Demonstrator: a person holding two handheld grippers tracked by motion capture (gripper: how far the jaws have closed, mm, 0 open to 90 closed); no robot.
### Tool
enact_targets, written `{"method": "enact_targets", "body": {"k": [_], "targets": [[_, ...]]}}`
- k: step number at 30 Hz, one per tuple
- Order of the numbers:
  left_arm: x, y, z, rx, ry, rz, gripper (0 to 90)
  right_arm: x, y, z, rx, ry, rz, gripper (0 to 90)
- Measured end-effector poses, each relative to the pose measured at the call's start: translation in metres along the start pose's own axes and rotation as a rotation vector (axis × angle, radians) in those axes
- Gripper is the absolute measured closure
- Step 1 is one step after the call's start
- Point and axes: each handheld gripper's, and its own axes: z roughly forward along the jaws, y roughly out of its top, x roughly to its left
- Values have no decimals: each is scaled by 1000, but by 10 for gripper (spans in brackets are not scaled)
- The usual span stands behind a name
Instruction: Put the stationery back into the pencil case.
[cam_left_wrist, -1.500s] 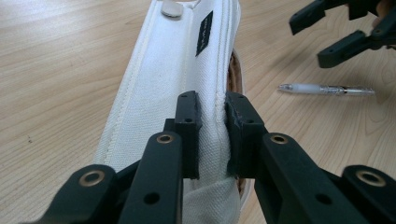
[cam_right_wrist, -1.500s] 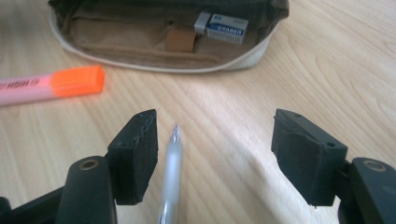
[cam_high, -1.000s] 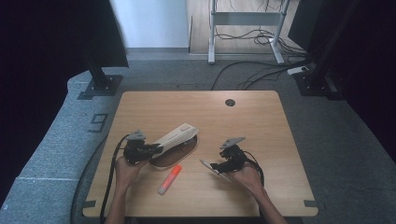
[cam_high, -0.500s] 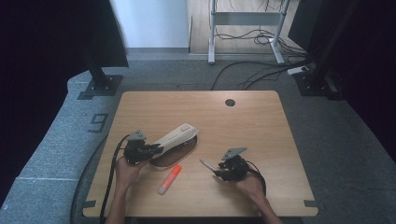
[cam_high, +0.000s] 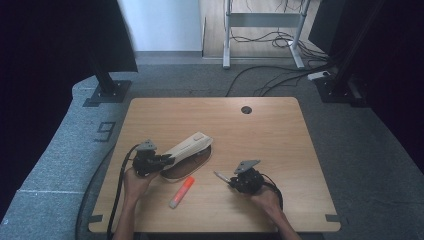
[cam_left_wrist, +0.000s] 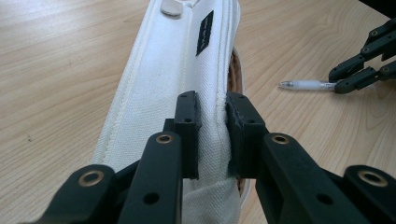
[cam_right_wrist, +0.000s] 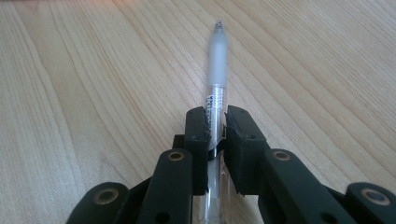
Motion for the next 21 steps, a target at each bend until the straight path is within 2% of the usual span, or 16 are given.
{"method": "enact_targets", "body": {"k": [1,10,21], "targets": [[0,0,0,0,0,-1,759,-1,0,-1,-7,17,8,782],[1,0,-1,-11,2,-13,765,-4,12,-8,-32,30,18,783],[1,1,-2,-29,4,-20,770,-10,38,-8,-37,44,-4,783]]}}
